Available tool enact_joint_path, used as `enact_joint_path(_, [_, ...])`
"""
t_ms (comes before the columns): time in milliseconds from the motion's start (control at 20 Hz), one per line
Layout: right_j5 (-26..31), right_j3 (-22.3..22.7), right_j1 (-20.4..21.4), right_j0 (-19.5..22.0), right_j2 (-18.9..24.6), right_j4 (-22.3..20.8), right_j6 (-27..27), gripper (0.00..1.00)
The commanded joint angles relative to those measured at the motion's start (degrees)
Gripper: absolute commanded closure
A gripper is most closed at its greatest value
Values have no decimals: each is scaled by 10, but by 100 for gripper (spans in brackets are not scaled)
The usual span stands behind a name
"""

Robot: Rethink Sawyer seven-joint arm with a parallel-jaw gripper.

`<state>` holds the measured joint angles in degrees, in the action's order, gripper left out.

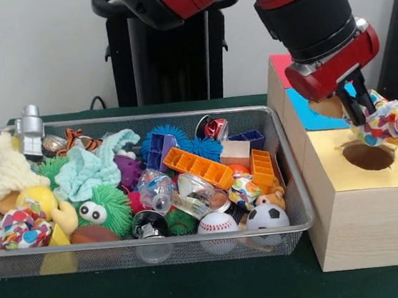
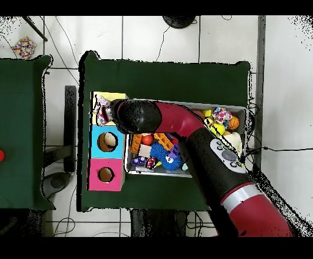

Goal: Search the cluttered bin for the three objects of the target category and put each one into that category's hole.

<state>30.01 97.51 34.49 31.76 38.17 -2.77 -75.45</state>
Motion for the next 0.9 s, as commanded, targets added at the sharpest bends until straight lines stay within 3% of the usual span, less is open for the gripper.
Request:
enact_joint_path(50, [-5, -50, 2, -16, -75, -25, -85, 100])
enact_joint_path(300, [-20, -47, -12, -13, -77, -12, -86, 100])
enact_joint_path(900, [-91, -28, -72, 21, -20, -2, -64, 100])
